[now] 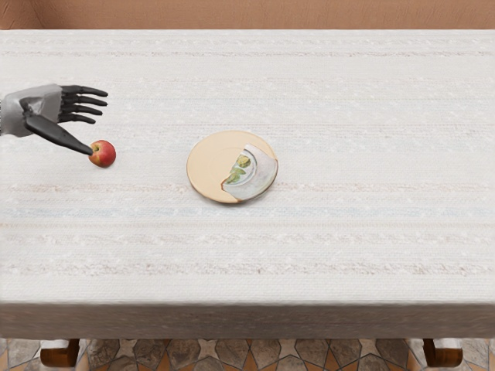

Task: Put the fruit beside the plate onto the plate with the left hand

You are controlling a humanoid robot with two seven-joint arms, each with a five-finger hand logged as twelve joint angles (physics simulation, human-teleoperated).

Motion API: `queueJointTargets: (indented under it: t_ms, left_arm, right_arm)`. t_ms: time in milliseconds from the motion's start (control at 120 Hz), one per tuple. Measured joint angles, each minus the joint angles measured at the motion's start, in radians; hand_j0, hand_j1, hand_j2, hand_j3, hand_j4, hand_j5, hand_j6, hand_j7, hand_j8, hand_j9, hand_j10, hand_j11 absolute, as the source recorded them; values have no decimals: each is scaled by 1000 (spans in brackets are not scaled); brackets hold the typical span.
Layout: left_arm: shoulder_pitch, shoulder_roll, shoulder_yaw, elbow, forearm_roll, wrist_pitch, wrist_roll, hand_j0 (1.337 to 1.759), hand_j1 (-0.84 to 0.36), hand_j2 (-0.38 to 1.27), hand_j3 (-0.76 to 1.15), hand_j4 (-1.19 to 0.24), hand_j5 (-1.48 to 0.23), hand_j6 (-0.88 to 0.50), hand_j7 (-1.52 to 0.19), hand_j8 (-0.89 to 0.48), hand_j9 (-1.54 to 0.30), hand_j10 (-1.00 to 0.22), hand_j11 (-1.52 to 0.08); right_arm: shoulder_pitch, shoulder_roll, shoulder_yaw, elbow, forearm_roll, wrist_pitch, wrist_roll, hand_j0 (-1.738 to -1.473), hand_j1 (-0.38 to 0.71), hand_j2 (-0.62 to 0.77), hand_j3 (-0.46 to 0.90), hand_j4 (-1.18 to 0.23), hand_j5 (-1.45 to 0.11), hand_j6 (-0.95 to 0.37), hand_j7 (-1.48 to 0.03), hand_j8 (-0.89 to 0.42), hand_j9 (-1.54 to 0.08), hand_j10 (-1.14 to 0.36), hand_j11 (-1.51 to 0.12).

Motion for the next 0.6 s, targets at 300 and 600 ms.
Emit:
queueJointTargets:
  t_ms: [300, 600]
  left_arm:
    - [-24, 9, -3, -11, 7, 0, 40, 1658, 57, 52, 0, -247, -319, -248, -319, -247, -318, -246, -318]
    - [-222, 25, 121, -12, -31, 0, 174, 1658, 57, 51, 0, -247, -319, -247, -318, -247, -318, -246, -318]
  right_arm:
    - [-38, 0, -4, -3, 0, -1, 5, -1658, -303, -7, 0, -39, -50, -39, -50, -39, -50, -39, -50]
    - [-62, 0, -6, -5, 0, 0, 3, -1658, -303, -7, 0, -39, -50, -39, -50, -39, -50, -39, -50]
